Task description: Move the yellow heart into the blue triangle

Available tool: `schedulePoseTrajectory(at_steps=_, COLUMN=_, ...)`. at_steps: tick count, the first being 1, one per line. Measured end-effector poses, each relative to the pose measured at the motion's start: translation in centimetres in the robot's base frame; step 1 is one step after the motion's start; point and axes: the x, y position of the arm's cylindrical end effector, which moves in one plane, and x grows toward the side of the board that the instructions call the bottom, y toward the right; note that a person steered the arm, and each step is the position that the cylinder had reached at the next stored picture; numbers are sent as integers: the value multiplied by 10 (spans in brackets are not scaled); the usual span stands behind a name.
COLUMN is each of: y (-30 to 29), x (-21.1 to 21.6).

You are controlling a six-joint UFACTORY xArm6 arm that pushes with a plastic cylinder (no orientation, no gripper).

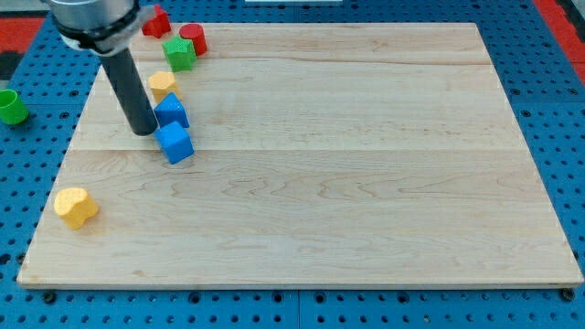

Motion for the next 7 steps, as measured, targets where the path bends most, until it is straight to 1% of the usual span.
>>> schedulePoseTrajectory(at_steps=1, y=67, x=-8)
schedulePoseTrajectory(at_steps=2, y=54, x=-41)
schedulePoseTrajectory(at_steps=3, y=9, x=-38)
schedulePoseTrajectory(at_steps=5, y=94, x=-33)
schedulePoseTrajectory(at_steps=6, y=142, x=8)
schedulePoseTrajectory(at_steps=7, y=144, x=65)
